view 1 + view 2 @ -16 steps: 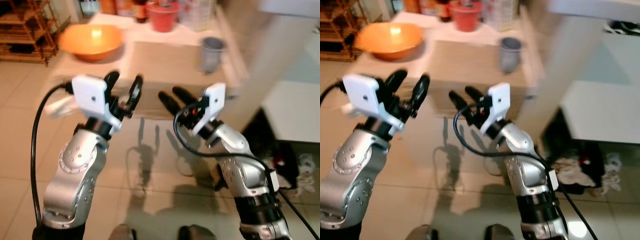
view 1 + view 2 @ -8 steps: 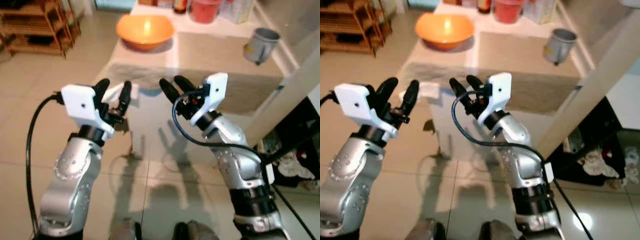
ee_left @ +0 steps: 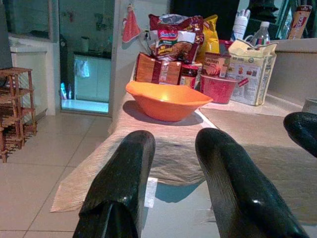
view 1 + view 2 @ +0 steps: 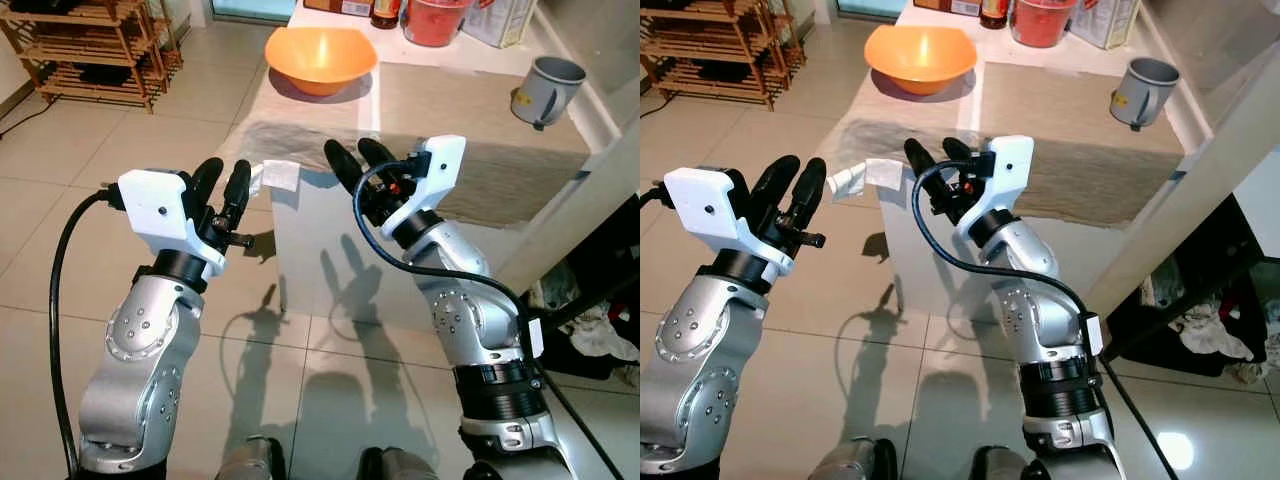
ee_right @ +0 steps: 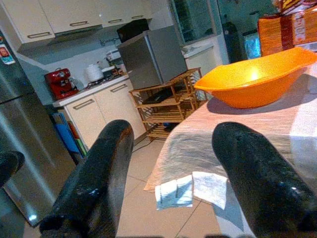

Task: Setting the table

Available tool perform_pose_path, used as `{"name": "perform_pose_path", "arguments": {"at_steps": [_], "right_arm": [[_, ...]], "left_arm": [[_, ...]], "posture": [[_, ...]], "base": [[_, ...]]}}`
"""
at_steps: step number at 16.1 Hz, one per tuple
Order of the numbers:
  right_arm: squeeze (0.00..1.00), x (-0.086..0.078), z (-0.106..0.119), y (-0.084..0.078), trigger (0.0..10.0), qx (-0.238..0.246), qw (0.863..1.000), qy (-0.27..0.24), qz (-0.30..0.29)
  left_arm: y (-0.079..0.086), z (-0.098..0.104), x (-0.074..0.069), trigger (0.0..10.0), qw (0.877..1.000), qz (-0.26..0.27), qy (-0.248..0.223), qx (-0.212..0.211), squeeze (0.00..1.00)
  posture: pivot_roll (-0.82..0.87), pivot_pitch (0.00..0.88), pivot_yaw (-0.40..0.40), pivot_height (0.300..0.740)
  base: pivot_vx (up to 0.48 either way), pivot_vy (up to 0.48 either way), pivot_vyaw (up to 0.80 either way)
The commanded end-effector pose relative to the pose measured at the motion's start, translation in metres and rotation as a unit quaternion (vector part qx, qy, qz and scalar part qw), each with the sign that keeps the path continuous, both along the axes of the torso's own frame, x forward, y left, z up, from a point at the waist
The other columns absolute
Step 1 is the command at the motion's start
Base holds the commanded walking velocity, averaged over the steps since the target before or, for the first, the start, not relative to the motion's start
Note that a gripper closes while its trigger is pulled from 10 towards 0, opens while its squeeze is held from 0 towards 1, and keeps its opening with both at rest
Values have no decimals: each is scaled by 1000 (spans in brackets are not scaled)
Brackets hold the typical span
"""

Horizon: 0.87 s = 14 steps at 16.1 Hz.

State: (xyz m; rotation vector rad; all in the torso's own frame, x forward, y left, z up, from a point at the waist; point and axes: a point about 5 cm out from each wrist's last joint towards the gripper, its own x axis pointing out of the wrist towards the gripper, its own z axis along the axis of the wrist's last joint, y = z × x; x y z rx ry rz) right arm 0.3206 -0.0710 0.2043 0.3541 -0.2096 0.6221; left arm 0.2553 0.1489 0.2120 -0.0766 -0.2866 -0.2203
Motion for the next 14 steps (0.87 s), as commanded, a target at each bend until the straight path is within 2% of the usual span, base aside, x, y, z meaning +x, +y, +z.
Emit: {"name": "perform_pose_path", "arguments": {"at_steps": [1,4,5,6,8,9,11,13,14], "right_arm": [[1000,2,8,1,10000,-1,1000,-16,-1],[976,5,10,4,10000,-35,999,-6,4],[0,4,16,4,10000,-55,998,-26,7],[0,0,26,5,10000,-25,998,-50,22],[0,-1,35,4,10000,3,999,-48,20],[0,-1,41,2,10000,2,998,-64,12],[0,-5,60,-5,10000,43,994,-100,25],[0,-1,69,-9,10000,41,994,-99,11],[0,2,78,-15,10000,36,994,-105,-19]], "left_arm": [[0,-3,0,10000,1000,0,3,8,0],[-2,-1,-1,10000,1000,-3,-1,16,0],[-3,0,-1,10000,1000,-5,-4,18,0],[-4,1,-1,10000,1000,-8,-6,19,0],[-6,2,-1,10000,1000,-12,-9,21,0],[-6,3,-1,10000,1000,-14,-10,23,0],[-9,3,0,10000,999,-19,-12,24,0],[-9,5,1,10000,999,-20,-16,24,0],[-9,6,2,10000,999,-18,-16,25,0]], "posture": [[-26,117,-20,740],[-29,120,-18,740],[-30,121,-20,740],[-31,122,-20,740],[-32,124,-19,740],[-34,124,-18,740],[-35,124,-19,740],[-38,122,-18,740],[-41,122,-16,740]], "base": [[480,0,0],[480,0,0],[480,0,800],[480,0,800],[480,0,0],[480,0,0],[480,0,397],[480,0,0],[307,0,0]]}}
